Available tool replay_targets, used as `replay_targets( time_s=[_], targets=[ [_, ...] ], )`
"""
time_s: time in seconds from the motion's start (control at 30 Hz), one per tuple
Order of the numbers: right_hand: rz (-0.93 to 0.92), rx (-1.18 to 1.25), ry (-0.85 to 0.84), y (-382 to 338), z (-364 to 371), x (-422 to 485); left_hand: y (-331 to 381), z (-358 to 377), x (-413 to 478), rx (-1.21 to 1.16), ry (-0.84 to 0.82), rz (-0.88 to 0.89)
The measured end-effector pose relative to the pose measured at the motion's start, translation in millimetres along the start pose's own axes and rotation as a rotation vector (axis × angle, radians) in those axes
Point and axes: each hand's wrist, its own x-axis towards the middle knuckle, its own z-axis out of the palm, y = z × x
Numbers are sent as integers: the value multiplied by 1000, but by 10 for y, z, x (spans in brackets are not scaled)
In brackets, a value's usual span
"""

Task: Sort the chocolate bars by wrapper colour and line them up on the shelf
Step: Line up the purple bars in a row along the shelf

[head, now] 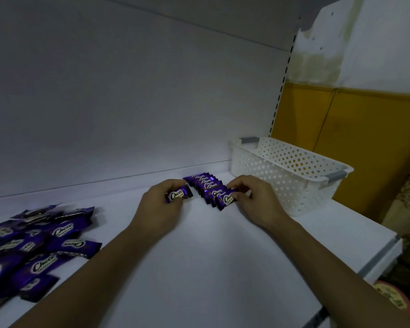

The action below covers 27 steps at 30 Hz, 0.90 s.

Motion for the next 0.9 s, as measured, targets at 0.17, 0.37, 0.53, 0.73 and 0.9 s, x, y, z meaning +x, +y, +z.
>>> replay_targets(
  time_s=[0.17, 0.37, 0.53, 0.73, 0.9],
  targets=[
    [0, -3, -24, 19, 36, -3, -43, -20, 12, -9, -3, -2],
    [-21, -54, -19, 32, 29, -8, -17, 11, 22, -172, -8, -87],
    [-12, -40, -24, 58, 33, -12, -29, 34, 26, -175, -11, -78],
    [-7, -22, 46, 28, 27, -45, -9, 29, 8, -132, -17, -22],
    [-96, 126, 84, -237, 135, -143, 52, 24, -11, -206, -115, -1]
  ],
)
